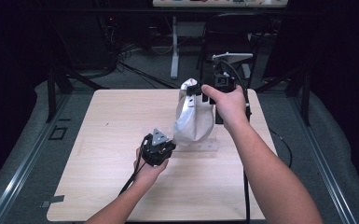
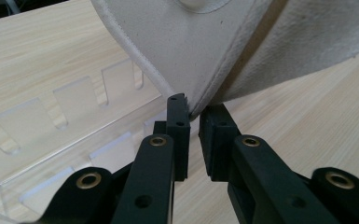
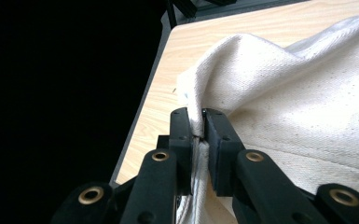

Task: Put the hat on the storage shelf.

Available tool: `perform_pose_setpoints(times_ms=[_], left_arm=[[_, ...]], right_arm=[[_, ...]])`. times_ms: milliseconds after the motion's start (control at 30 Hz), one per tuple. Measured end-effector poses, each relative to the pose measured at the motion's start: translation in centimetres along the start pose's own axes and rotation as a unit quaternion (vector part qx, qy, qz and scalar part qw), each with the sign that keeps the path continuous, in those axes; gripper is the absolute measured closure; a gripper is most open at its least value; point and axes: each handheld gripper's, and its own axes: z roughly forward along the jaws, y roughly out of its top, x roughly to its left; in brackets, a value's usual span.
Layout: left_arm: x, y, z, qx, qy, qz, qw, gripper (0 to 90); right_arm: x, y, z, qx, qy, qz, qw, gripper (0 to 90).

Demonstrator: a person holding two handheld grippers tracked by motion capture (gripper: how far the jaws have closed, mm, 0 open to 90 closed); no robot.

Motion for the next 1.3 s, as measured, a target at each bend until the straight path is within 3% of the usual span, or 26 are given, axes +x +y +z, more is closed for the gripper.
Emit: perform_pose_setpoints(times_ms=[167,300,700,767,833,933,1033,1133,1233,1300], left_arm=[[-0.1,-0.1,0.2,-0.004,-0.009,-0.014,0.9999,83.9],[-0.5,-0.1,0.4,-0.004,-0.011,-0.005,0.9999,84.8],[-0.4,-1.2,0.9,0.014,0.005,-0.034,0.9993,84.8],[-0.5,-1.3,0.8,0.012,0.008,-0.03,0.9994,84.0],[-0.8,-1.2,0.4,0.002,0.006,-0.013,0.9999,77.3],[-1.6,-1.0,-0.7,-0.012,0.006,0.028,0.9995,67.3],[-2.0,-0.7,-1.5,-0.023,0.015,0.045,0.9986,63.9],[-2.1,-0.2,-1.8,-0.029,0.024,0.043,0.9984,66.1],[-2.0,0.0,-1.8,-0.026,0.038,0.041,0.9981,78.9],[-1.7,0.1,-1.7,-0.024,0.031,0.032,0.9987,84.2]], right_arm=[[-0.3,-0.2,1.0,0.009,0.004,0.006,0.9999,82.2],[-0.3,-0.3,1.4,0.014,0.003,0.005,0.9999,82.2],[-0.9,-0.8,2.4,0.028,0.004,0.009,0.9996,82.2],[-0.9,-0.9,2.6,0.026,0.006,0.012,0.9996,82.2],[-0.9,-0.9,2.6,0.029,0.007,0.01,0.9995,82.2],[-0.9,-0.9,2.6,0.028,0.007,0.011,0.9995,82.2],[-1.0,-0.9,2.6,0.028,0.006,0.012,0.9995,82.2],[-1.0,-1.0,2.8,0.025,0.006,0.014,0.9996,82.2],[-0.8,-1.1,2.9,0.026,0.003,0.01,0.9996,82.2],[-0.8,-1.1,2.9,0.029,0.003,0.008,0.9996,82.1]])
